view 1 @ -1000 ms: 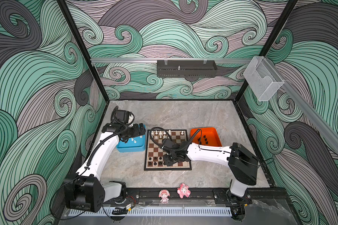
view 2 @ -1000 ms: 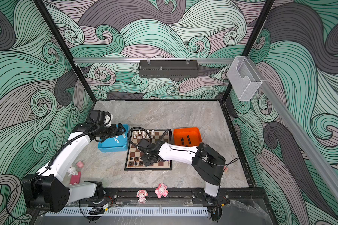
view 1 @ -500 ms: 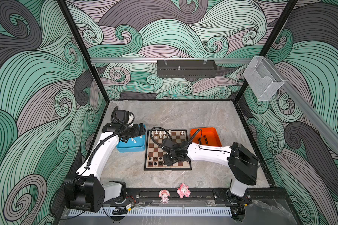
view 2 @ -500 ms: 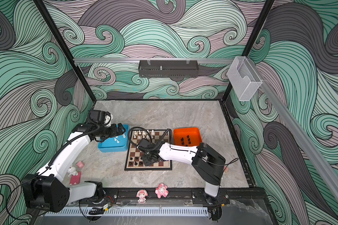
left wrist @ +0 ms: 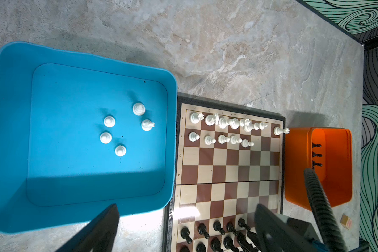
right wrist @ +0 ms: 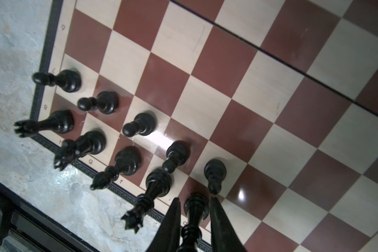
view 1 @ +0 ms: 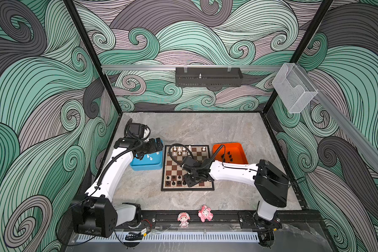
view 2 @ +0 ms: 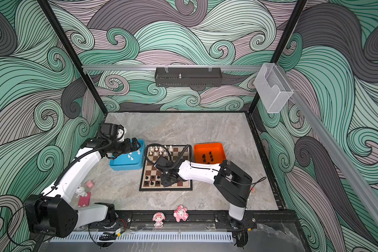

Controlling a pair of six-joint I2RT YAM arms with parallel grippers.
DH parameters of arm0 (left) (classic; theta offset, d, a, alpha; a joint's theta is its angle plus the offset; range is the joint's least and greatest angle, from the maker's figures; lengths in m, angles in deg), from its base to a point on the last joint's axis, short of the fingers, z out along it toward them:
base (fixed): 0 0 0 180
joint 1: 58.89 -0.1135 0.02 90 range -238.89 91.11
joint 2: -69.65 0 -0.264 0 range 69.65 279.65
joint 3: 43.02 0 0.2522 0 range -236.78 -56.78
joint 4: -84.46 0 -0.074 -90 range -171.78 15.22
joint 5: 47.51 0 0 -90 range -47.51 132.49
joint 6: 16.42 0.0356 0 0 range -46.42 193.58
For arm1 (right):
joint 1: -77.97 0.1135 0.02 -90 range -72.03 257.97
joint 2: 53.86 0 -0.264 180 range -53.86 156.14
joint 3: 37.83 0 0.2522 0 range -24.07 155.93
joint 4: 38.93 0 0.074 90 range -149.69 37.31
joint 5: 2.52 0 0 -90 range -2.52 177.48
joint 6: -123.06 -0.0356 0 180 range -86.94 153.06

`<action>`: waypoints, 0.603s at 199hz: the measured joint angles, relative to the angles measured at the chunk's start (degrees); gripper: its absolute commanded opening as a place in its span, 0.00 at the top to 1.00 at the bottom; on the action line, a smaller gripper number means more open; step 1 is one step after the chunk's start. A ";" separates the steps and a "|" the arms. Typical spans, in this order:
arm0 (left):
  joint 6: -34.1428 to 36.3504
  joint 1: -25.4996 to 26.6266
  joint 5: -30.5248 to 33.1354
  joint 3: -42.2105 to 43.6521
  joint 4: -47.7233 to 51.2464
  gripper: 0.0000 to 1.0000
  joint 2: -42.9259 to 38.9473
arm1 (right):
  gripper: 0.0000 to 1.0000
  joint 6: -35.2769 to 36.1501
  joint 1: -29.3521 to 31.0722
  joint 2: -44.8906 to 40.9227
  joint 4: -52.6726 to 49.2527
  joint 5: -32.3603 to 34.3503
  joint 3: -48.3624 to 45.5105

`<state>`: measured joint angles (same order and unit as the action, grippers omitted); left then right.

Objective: Set up the chess pieces on the board
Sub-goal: 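Lower the black piece onto a near-row square and open the right gripper, then move the right gripper back over the orange bin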

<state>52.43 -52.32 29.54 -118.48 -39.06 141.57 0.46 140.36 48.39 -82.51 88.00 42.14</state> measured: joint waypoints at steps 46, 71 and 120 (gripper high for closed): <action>-0.07 0.00 -0.63 0.00 -0.33 0.01 0.26 | 0.69 -0.04 0.00 0.00 -0.24 0.17 0.02; -0.07 0.00 -0.68 0.00 -0.33 0.01 0.37 | 0.68 -0.02 0.00 -0.07 -0.70 0.50 0.17; -0.07 0.00 -0.15 0.00 -0.28 0.01 0.37 | 0.61 0.02 -0.13 -3.21 -2.82 1.57 2.03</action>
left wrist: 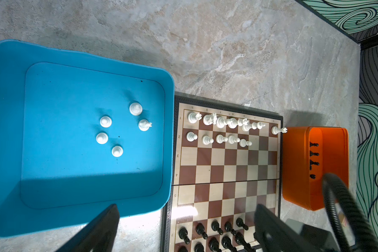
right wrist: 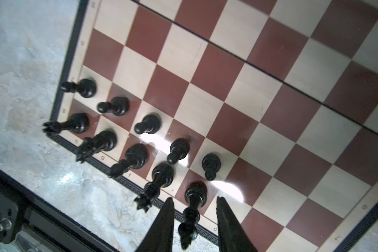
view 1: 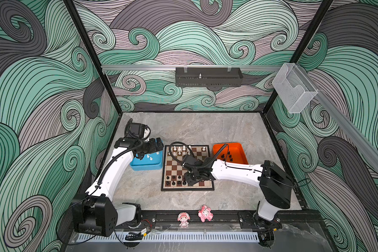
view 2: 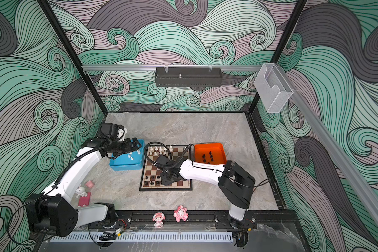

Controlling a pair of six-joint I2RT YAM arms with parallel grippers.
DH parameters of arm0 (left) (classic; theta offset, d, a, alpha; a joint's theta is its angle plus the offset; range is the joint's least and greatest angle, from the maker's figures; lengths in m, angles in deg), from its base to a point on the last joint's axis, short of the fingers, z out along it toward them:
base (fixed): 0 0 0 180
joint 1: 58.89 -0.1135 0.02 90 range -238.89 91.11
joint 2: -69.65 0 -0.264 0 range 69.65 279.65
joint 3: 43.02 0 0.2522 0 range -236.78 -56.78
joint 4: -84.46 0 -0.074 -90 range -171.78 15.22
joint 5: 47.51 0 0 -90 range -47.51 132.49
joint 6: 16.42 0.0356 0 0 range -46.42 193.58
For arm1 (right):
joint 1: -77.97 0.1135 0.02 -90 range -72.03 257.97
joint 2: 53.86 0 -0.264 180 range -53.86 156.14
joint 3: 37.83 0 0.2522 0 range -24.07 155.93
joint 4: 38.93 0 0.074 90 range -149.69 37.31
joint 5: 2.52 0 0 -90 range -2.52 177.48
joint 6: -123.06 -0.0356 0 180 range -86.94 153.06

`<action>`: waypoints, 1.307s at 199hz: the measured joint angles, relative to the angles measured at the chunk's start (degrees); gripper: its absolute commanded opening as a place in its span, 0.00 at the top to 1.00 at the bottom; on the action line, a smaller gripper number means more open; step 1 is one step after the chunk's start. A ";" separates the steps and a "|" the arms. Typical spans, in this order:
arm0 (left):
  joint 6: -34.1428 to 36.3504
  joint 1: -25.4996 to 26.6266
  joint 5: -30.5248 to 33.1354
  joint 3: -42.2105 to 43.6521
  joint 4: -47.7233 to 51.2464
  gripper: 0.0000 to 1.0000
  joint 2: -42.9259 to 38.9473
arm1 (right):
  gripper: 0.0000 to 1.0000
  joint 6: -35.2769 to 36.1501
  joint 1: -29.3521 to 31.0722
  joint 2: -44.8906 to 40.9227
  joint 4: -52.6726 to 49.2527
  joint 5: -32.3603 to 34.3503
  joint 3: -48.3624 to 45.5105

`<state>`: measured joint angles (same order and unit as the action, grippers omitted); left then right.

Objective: Set up the chess pieces on the board
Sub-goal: 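Move the right gripper back over the orange bin, then lower the left gripper toward a white pawn while the right descends to a black pawn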

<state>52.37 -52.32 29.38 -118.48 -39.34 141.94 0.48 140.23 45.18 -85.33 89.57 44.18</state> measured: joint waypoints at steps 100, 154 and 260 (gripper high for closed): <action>-0.28 -2.86 8.41 -6.16 3.02 0.02 5.66 | 0.01 2.32 -18.14 -14.86 -5.35 -1.20 5.11; 2.05 -3.50 7.91 -17.92 6.67 0.13 23.10 | 0.01 7.58 -31.43 -14.82 -7.98 -5.29 5.66; 17.51 -2.64 6.45 -14.49 8.09 0.30 26.49 | 0.01 11.04 -34.84 -10.58 -8.87 -10.08 5.49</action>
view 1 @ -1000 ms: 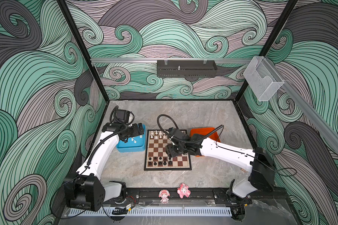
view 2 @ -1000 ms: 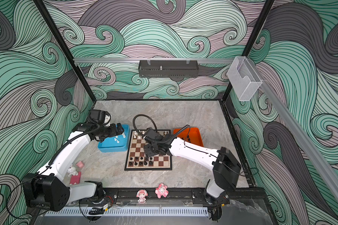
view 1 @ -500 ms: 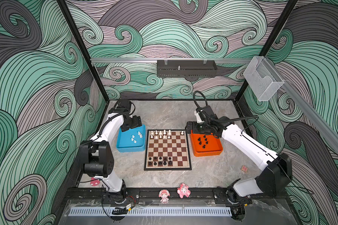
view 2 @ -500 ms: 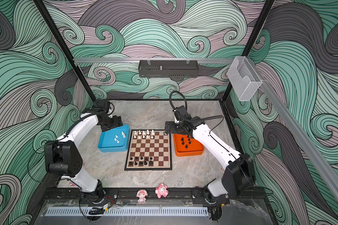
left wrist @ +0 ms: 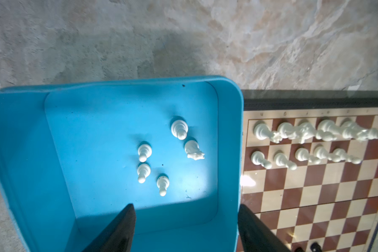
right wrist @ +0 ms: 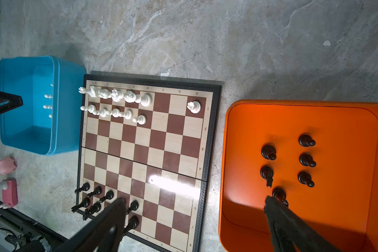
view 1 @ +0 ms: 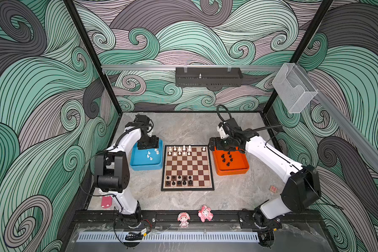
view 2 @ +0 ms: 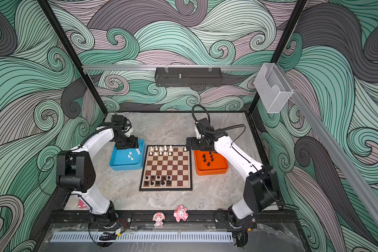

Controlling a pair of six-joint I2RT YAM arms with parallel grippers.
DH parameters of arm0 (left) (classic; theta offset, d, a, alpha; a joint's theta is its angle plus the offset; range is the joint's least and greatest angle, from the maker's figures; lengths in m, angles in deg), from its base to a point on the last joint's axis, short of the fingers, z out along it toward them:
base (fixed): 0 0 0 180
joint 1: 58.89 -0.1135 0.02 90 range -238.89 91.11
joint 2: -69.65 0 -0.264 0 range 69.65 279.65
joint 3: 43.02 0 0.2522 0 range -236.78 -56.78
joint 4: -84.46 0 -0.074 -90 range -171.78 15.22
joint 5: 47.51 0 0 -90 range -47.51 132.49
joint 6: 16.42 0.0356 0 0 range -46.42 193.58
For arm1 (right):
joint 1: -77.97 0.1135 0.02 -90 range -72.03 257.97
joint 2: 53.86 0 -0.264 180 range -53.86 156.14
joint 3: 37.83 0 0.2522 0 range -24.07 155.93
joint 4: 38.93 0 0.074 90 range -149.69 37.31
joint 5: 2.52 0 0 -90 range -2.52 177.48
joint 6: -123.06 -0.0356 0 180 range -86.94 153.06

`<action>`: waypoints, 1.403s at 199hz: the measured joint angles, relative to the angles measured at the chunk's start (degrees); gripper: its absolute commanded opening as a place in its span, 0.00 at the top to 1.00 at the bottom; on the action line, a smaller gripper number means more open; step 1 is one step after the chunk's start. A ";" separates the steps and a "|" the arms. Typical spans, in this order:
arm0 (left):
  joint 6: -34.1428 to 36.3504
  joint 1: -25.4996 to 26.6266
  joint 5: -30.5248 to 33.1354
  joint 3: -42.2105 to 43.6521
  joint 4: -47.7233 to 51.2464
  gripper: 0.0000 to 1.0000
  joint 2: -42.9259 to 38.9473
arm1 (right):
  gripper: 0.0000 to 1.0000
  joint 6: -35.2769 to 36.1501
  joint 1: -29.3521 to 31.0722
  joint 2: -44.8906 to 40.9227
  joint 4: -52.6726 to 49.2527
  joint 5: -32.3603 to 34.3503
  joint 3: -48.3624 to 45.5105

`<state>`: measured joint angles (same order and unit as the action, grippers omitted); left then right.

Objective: Set up the chess pieces on the board
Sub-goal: 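Lower the left gripper toward a white pawn while the right descends to a black pawn, then close the left gripper on a white pawn in the blue bin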

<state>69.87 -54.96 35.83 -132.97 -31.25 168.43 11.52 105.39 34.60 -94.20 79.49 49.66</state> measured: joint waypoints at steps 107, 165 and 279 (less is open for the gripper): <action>7.17 3.26 0.07 2.25 -3.63 0.45 0.17 | 0.01 1.18 -0.79 0.39 -0.09 -1.20 -1.01; 8.37 3.26 0.85 2.45 -4.31 0.50 1.36 | 0.01 1.20 -1.07 0.39 -0.33 -1.20 -1.90; 8.66 3.23 1.03 2.45 -5.09 0.58 5.27 | 0.01 1.25 -1.42 1.01 -0.39 -1.20 -2.23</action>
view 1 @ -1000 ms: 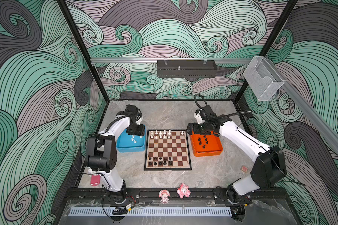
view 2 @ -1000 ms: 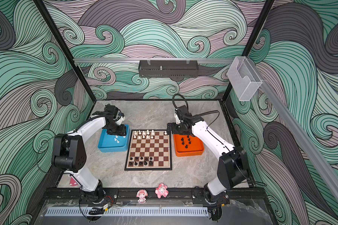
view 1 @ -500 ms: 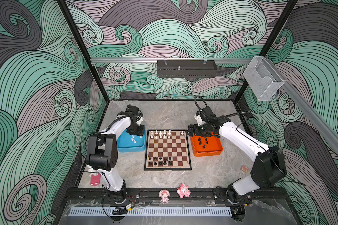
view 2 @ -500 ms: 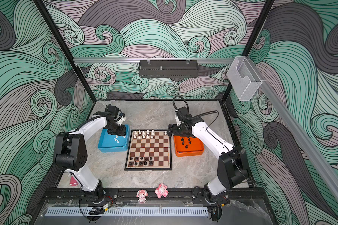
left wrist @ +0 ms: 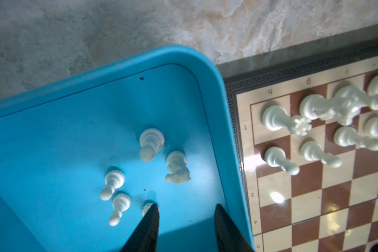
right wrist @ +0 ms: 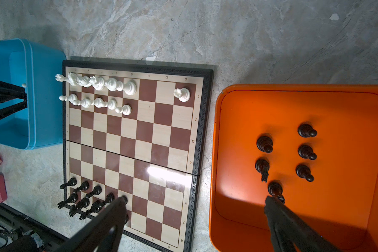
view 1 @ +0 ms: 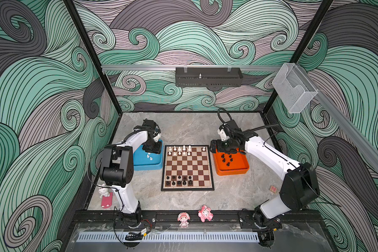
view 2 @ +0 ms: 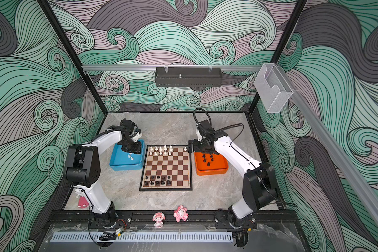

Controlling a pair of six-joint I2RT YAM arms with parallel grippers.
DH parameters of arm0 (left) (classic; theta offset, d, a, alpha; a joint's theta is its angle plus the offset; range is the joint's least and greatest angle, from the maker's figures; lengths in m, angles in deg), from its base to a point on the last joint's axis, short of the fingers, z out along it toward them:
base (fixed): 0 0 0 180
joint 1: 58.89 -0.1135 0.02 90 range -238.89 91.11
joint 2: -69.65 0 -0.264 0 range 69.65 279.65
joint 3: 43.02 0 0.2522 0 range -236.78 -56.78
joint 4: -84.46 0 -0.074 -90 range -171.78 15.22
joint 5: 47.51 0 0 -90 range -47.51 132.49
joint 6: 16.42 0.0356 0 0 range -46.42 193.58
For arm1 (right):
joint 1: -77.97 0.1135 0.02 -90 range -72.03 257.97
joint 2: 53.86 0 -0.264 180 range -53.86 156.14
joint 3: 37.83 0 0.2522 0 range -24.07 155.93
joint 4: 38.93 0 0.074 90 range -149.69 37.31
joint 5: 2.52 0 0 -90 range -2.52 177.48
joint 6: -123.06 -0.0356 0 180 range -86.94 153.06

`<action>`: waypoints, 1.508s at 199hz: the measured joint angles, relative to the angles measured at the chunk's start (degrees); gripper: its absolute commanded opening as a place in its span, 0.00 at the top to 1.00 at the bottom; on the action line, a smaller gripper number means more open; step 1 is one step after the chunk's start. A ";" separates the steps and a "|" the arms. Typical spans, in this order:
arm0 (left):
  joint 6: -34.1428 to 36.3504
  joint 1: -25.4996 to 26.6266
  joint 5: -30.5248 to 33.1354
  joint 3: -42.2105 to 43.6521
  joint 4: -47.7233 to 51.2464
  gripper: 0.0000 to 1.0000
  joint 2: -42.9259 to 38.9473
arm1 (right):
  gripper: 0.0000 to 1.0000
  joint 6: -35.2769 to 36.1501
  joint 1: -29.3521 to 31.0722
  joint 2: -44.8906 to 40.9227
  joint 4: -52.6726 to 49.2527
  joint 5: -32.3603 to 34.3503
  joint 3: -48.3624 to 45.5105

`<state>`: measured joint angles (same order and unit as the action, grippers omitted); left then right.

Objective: Set up the chess pieces on the board
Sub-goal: 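Close the left gripper on a white pawn in the blue bin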

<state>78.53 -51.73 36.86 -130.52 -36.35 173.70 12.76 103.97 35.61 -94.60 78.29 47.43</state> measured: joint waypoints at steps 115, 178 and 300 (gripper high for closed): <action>-0.28 0.15 0.39 -0.09 -0.70 0.69 2.60 | 0.01 0.00 -0.57 0.50 0.04 0.00 -0.72; -1.53 0.26 2.80 -0.13 -3.19 0.66 2.60 | 0.01 0.00 -0.59 1.51 0.07 0.00 -0.72; -2.19 1.38 3.48 -0.17 -4.66 0.77 2.82 | 0.01 0.15 -0.63 1.55 0.07 0.02 -0.72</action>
<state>76.34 -50.35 40.33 -130.69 -41.00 176.52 12.92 103.34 37.16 -94.53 78.31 46.71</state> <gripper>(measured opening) 0.239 0.991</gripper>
